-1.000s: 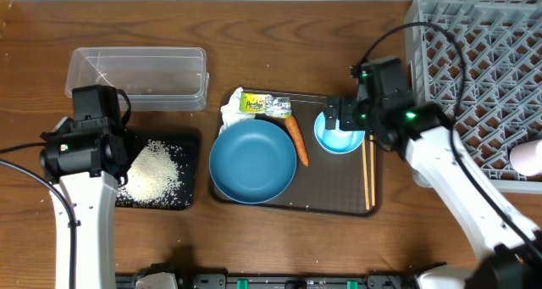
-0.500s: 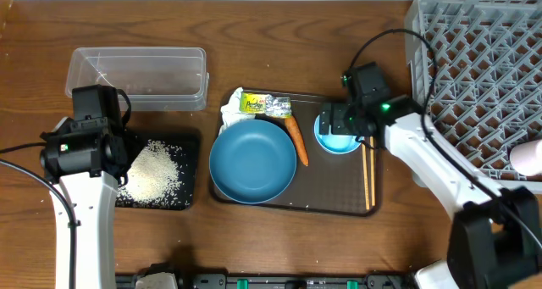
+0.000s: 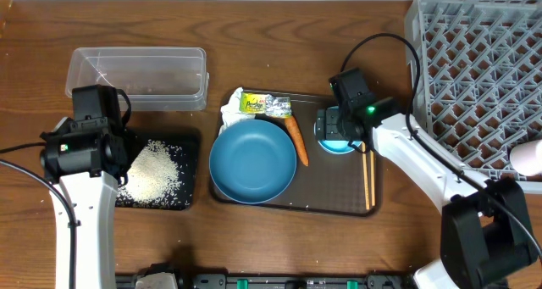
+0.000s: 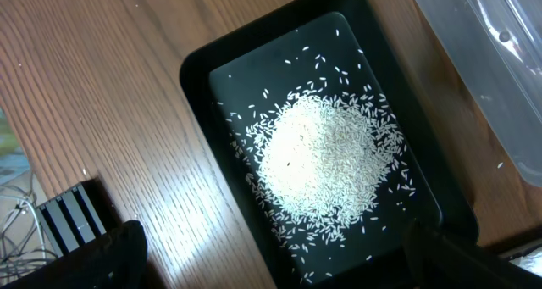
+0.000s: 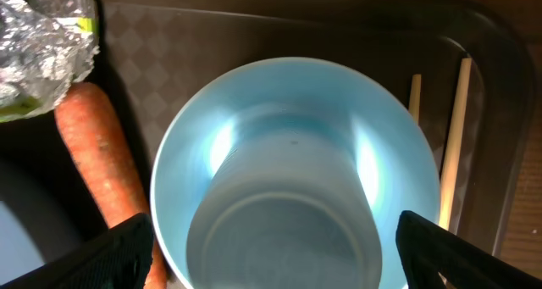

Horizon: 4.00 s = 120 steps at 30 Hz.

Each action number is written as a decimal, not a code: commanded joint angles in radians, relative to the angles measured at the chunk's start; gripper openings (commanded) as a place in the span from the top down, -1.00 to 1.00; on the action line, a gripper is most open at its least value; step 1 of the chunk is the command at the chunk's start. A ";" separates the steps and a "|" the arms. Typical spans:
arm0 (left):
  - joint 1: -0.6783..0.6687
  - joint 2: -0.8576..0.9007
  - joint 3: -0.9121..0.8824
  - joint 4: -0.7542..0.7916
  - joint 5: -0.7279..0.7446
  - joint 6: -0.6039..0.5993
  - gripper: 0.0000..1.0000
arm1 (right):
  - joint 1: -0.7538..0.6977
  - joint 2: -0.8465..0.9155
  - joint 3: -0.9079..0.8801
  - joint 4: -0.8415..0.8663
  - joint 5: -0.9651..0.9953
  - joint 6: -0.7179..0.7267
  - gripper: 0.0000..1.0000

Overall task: Sort waste into correct bins and load items into the dishwasher rack
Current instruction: 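Lower the right gripper onto the light-blue cup to grasp it, then carry the light-blue cup right and set it in the rack, then reach the right gripper back and grasp the light-blue saucer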

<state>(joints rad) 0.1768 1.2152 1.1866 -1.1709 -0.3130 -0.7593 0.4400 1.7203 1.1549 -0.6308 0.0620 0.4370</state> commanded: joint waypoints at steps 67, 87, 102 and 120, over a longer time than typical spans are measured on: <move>0.006 0.001 0.011 -0.003 -0.002 -0.005 -0.99 | -1.136 -0.128 0.347 -0.048 -0.096 -0.233 -0.11; 0.006 0.001 0.011 -0.003 -0.002 -0.005 -0.98 | -1.144 -0.047 0.349 0.011 -0.074 -0.285 -0.59; 0.006 0.001 0.011 -0.003 -0.002 -0.005 -0.98 | -1.053 -0.156 0.377 -0.034 -0.346 -0.228 -0.61; 0.006 0.001 0.011 -0.003 -0.002 -0.005 -0.99 | -0.349 -0.179 0.311 -0.276 -0.393 -0.195 -0.60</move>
<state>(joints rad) 0.1768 1.2156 1.1866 -1.1706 -0.3130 -0.7589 -0.0051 1.5131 1.4879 -0.9031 -0.3889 0.2340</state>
